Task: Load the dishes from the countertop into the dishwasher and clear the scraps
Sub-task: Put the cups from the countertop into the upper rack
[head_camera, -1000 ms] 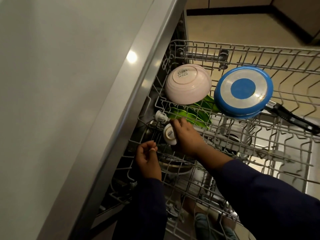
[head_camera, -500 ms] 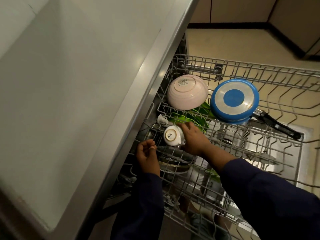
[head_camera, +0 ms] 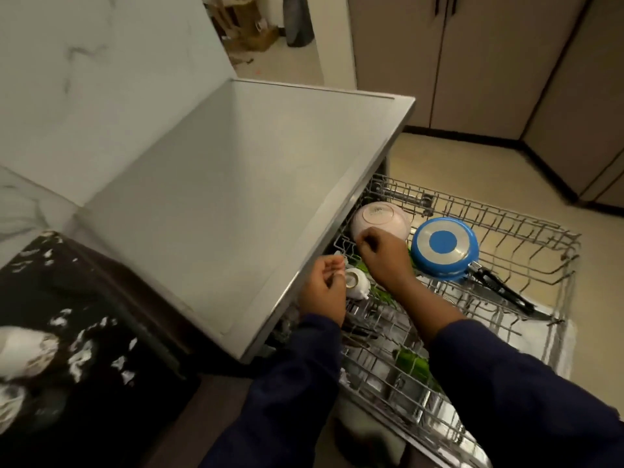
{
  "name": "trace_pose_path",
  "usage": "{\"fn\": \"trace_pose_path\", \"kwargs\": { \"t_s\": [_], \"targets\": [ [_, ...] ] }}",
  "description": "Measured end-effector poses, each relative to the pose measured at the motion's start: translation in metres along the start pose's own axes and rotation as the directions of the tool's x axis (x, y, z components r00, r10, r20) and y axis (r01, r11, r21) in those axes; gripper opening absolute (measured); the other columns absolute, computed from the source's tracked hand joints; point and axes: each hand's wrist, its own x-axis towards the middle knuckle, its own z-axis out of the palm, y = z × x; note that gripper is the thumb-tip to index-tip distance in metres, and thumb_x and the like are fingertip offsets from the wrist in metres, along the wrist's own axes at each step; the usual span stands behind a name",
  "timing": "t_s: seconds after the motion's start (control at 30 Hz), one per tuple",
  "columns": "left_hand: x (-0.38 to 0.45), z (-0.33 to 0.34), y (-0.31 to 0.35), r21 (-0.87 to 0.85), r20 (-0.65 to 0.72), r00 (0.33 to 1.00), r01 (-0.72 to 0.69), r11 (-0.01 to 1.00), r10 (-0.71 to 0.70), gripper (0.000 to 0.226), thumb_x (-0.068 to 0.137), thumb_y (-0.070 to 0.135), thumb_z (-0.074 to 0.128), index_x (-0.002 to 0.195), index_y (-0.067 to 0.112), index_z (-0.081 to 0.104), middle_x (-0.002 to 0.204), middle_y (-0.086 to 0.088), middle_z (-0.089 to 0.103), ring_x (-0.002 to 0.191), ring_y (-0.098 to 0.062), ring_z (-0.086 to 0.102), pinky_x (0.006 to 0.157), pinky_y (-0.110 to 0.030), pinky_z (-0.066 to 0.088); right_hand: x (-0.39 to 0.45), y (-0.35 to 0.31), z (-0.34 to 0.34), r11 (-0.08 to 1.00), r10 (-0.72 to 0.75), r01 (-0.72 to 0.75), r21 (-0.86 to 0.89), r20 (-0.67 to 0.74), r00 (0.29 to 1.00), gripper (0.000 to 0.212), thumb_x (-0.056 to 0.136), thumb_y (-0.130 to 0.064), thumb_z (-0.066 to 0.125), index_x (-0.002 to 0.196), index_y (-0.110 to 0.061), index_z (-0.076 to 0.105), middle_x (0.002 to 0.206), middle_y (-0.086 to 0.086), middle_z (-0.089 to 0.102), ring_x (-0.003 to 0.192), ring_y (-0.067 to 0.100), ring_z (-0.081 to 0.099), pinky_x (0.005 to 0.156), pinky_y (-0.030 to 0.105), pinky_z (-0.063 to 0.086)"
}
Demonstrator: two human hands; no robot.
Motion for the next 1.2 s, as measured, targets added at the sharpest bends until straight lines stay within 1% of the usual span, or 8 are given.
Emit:
{"fn": "trace_pose_path", "kwargs": {
  "t_s": [0.1, 0.27, 0.47, 0.57, 0.63, 0.7, 1.03, 1.2],
  "targets": [
    [-0.004, -0.029, 0.029, 0.044, -0.046, 0.996, -0.077, 0.996, 0.079, 0.021, 0.085, 0.001, 0.053, 0.099, 0.012, 0.063, 0.091, 0.005, 0.062, 0.077, -0.001, 0.056, 0.067, 0.003, 0.041, -0.005, -0.055, -0.004, 0.993, -0.098, 0.098, 0.061, -0.007, 0.995, 0.015, 0.089, -0.010, 0.056, 0.097, -0.009, 0.068, 0.095, 0.007, 0.071, 0.088, 0.020, 0.064, 0.081, 0.034, 0.051],
    [-0.007, -0.106, 0.065, 0.045, -0.191, 0.971, -0.139, 0.989, 0.145, 0.017, 0.087, 0.005, 0.053, 0.100, 0.010, 0.063, 0.097, 0.002, 0.063, 0.085, -0.009, 0.056, 0.064, 0.006, 0.037, -0.019, -0.141, 0.022, 0.972, -0.223, 0.217, 0.089, 0.063, 0.973, 0.016, 0.088, -0.010, 0.055, 0.096, -0.011, 0.069, 0.094, 0.005, 0.071, 0.088, 0.017, 0.065, 0.079, 0.022, 0.045],
    [-0.033, -0.245, 0.057, 0.075, -0.390, 0.911, -0.115, 0.991, 0.135, 0.022, 0.084, -0.001, 0.051, 0.102, 0.007, 0.062, 0.104, -0.007, 0.066, 0.073, -0.002, 0.054, 0.066, 0.000, 0.041, -0.071, -0.228, 0.099, 0.944, -0.309, 0.277, 0.178, 0.191, 0.932, 0.018, 0.087, -0.007, 0.053, 0.086, -0.020, 0.065, 0.087, 0.003, 0.068, 0.086, 0.024, 0.067, 0.087, 0.043, 0.053],
    [-0.059, -0.322, 0.043, 0.088, -0.476, 0.872, -0.080, 0.993, 0.113, 0.023, 0.085, 0.000, 0.051, 0.104, 0.007, 0.062, 0.105, -0.007, 0.065, 0.082, -0.009, 0.057, 0.078, -0.019, 0.048, -0.112, -0.271, 0.149, 0.922, -0.380, 0.340, 0.186, 0.260, 0.888, 0.016, 0.087, -0.009, 0.053, 0.090, -0.016, 0.068, 0.089, 0.005, 0.069, 0.085, 0.022, 0.066, 0.086, 0.031, 0.050],
    [-0.075, -0.373, 0.029, 0.097, -0.544, 0.833, -0.061, 0.993, 0.105, 0.024, 0.084, -0.002, 0.051, 0.103, 0.006, 0.062, 0.107, -0.009, 0.065, 0.088, -0.014, 0.059, 0.078, -0.020, 0.047, -0.142, -0.298, 0.182, 0.904, -0.426, 0.402, 0.142, 0.322, 0.845, 0.017, 0.087, -0.012, 0.055, 0.099, -0.012, 0.068, 0.096, 0.005, 0.070, 0.087, 0.020, 0.064, 0.078, 0.019, 0.042],
    [-0.090, -0.418, 0.016, 0.085, -0.602, 0.794, -0.032, 0.996, 0.077, 0.026, 0.082, -0.005, 0.050, 0.102, 0.006, 0.062, 0.108, -0.012, 0.065, 0.088, -0.013, 0.058, 0.079, -0.021, 0.046, -0.167, -0.319, 0.215, 0.887, -0.453, 0.446, 0.117, 0.402, 0.796, 0.022, 0.086, -0.012, 0.057, 0.106, -0.010, 0.065, 0.104, 0.006, 0.069, 0.095, 0.022, 0.064, 0.080, 0.022, 0.041],
    [-0.140, -0.521, -0.047, 0.011, -0.683, 0.723, 0.153, 0.988, -0.104, 0.026, 0.088, 0.001, 0.050, 0.111, 0.008, 0.057, 0.116, -0.009, 0.061, 0.105, -0.018, 0.057, 0.087, -0.022, 0.042, -0.219, -0.353, 0.317, 0.740, -0.364, 0.660, -0.125, 0.751, 0.550, 0.073, 0.080, -0.015, 0.068, 0.143, -0.016, 0.031, 0.149, 0.012, 0.030, 0.131, 0.033, 0.040, 0.106, 0.038, 0.035],
    [-0.142, -0.530, -0.064, -0.008, -0.693, 0.706, 0.193, 0.981, -0.145, 0.027, 0.088, 0.002, 0.050, 0.114, 0.008, 0.056, 0.118, -0.009, 0.060, 0.107, -0.018, 0.056, 0.086, -0.020, 0.041, -0.213, -0.363, 0.344, 0.637, -0.307, 0.727, -0.257, 0.780, 0.545, 0.084, 0.080, -0.027, 0.069, 0.148, -0.022, 0.020, 0.156, 0.009, 0.015, 0.137, 0.036, 0.031, 0.108, 0.047, 0.034]
  ]
}}
